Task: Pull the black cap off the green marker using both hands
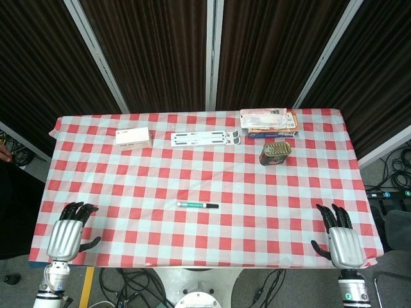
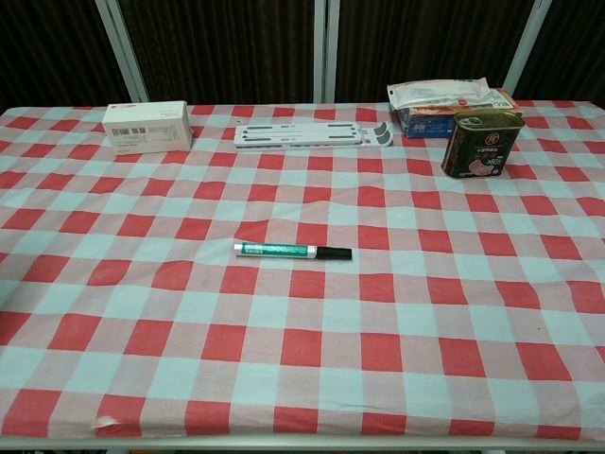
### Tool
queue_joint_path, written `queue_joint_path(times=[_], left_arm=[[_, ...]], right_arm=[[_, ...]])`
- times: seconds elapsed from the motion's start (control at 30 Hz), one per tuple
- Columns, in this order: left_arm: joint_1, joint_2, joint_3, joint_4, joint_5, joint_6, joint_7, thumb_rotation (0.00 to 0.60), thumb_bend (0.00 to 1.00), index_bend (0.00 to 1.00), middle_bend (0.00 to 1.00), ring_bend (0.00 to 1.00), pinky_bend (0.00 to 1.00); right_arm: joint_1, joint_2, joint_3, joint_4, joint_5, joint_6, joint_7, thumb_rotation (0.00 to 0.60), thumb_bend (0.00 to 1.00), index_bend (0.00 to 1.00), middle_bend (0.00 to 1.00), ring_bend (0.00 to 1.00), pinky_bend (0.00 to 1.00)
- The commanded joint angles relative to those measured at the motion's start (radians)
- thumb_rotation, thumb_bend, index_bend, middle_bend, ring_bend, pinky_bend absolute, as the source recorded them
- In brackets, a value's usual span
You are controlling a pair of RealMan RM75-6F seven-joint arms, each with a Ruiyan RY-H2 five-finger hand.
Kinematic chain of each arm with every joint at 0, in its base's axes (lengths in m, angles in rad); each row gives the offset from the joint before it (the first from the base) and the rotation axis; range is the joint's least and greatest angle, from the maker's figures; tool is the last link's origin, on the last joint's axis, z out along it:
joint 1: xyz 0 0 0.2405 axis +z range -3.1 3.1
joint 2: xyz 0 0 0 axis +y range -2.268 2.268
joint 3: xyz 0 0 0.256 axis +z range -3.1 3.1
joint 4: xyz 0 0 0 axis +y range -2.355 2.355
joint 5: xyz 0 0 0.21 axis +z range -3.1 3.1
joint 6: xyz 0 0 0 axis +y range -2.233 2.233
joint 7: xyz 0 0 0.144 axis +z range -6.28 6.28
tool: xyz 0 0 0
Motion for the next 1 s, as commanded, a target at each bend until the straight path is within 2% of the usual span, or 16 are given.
queue_joint_path(times=[0.03, 0.5, 0.7, 0.83, 1.0], left_arm=[[0.0, 0.0, 0.0, 0.001, 0.001, 0.001, -0.001, 0.6, 0.05, 0.27, 0.25, 0.16, 0.15], [-0.015, 0.011, -0.01, -0.017, -0.007, -0.017, 0.004, 0.6, 0.05, 0.27, 0.25, 0.16, 0.15], [-0.048, 0.021, -0.025, -0.049, 0.002, -0.047, 0.047, 0.6, 0.05, 0.27, 0.25, 0.16, 0.16], [-0.098, 0.029, -0.051, -0.105, -0.015, -0.112, 0.103, 0.6, 0.05, 0.27, 0.25, 0.16, 0.19], [-0.199, 0.034, -0.114, -0.195, -0.075, -0.239, 0.191, 0.6, 0.05, 0.27, 0.25, 0.16, 0.23]], right_arm=[[0.0, 0.001, 0.0, -0.001, 0.0, 0.001, 0.0, 0.6, 0.1, 0.09, 0.15, 0.0, 0.03], [0.002, 0.013, 0.006, -0.025, -0.001, 0.007, -0.01, 0.6, 0.1, 0.09, 0.15, 0.0, 0.03], [0.015, 0.042, 0.012, -0.05, -0.025, 0.012, -0.059, 0.6, 0.1, 0.09, 0.15, 0.0, 0.03], [0.026, 0.055, 0.023, -0.07, -0.022, 0.005, -0.068, 0.6, 0.1, 0.08, 0.15, 0.0, 0.03], [0.039, 0.084, 0.039, -0.101, -0.02, 0.004, -0.105, 0.6, 0.1, 0.07, 0.14, 0.0, 0.03]])
